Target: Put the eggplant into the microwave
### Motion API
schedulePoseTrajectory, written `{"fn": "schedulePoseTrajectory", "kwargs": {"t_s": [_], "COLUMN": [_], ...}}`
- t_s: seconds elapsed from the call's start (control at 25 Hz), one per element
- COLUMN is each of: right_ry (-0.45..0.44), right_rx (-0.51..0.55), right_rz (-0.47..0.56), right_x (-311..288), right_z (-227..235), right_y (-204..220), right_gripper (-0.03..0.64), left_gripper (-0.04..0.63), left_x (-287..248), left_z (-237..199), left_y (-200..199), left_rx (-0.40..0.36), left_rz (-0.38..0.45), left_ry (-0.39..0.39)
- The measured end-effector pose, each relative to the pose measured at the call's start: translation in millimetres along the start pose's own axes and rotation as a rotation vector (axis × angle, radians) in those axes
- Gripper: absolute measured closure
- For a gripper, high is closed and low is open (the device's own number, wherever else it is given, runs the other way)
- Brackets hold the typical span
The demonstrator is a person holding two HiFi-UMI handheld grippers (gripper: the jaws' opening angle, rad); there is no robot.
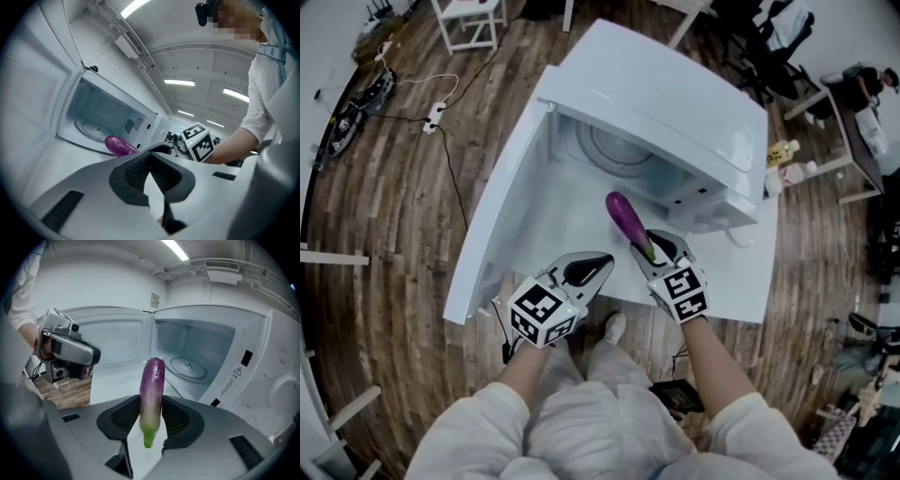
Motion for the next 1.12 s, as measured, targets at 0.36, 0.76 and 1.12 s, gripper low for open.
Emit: {"fn": "schedulePoseTrajectory", "kwargs": {"t_s": [0.36,0.76,1.12], "right_ry": [0.033,0.073,0.115], "right_rx": [0.030,0.033,-0.011], "right_rz": [-0.003,-0.004,0.017], "right_x": [-38,-86,-123], "right_z": [29,70,83], "right_y": [-27,-57,-76], "right_gripper": [0.448,0.449,0.448], "left_gripper": [0.594,0.593,0.594], "left_x": [-9,-15,-23], "left_z": [-40,-68,-96], "left_y": [-31,-43,-61], "left_rx": [0.009,0.031,0.024], "left_rz": [0.102,0.123,0.124], "left_ry": [-0.087,-0.126,-0.147]}}
Point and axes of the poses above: the fingertips, and each gripper's own axes: x backward along the fingers, z to its right, y out of its underside, the point moved 2 cm from there along x, backward along the fingers, and after that the axes turned 8 degrees about x, right-handed, at the moved point
